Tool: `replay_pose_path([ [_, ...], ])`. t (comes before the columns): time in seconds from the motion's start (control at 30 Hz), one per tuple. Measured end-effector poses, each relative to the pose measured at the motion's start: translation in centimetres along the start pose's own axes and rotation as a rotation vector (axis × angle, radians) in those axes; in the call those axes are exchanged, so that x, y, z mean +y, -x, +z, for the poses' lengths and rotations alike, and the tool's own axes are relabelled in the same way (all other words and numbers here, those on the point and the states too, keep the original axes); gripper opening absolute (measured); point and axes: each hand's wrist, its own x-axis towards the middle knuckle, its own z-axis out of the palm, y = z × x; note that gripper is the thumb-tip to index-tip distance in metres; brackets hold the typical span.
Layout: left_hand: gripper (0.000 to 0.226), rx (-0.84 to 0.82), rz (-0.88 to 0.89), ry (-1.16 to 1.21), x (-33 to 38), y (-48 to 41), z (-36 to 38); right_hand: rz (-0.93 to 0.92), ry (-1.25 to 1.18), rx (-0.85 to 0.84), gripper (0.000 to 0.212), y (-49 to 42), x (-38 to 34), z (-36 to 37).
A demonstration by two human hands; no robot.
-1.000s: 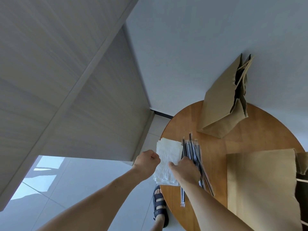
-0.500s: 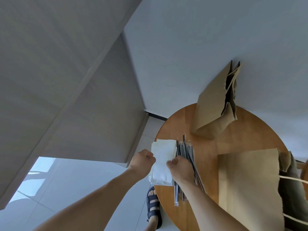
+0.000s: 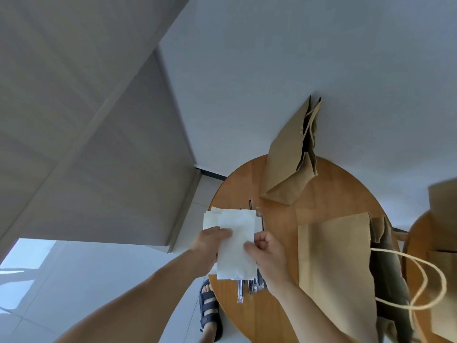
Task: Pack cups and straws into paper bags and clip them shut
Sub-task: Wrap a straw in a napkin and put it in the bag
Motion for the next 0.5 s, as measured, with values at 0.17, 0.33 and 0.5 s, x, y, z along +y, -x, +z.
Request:
replay_pose_path([
  [0.17, 0.008, 0.185, 0.072, -0.146, -0.5, -0.6, 0.4, 0.02, 0.001, 0.028, 0.011, -0.4, 1.2, -0.5],
  [0.33, 0.018, 0.289, 0.125, -0.251, -0.4, -0.7, -1.0, 0.061, -0.006, 0.003, 0.012, -1.2, 2.2, 1.2],
  [0.5, 0.02, 0.354, 0.112, -0.368, -0.4, -1.9, -3.2, 0.056, 0.067, 0.003, 0.011, -2.4, 3.4, 3.7],
])
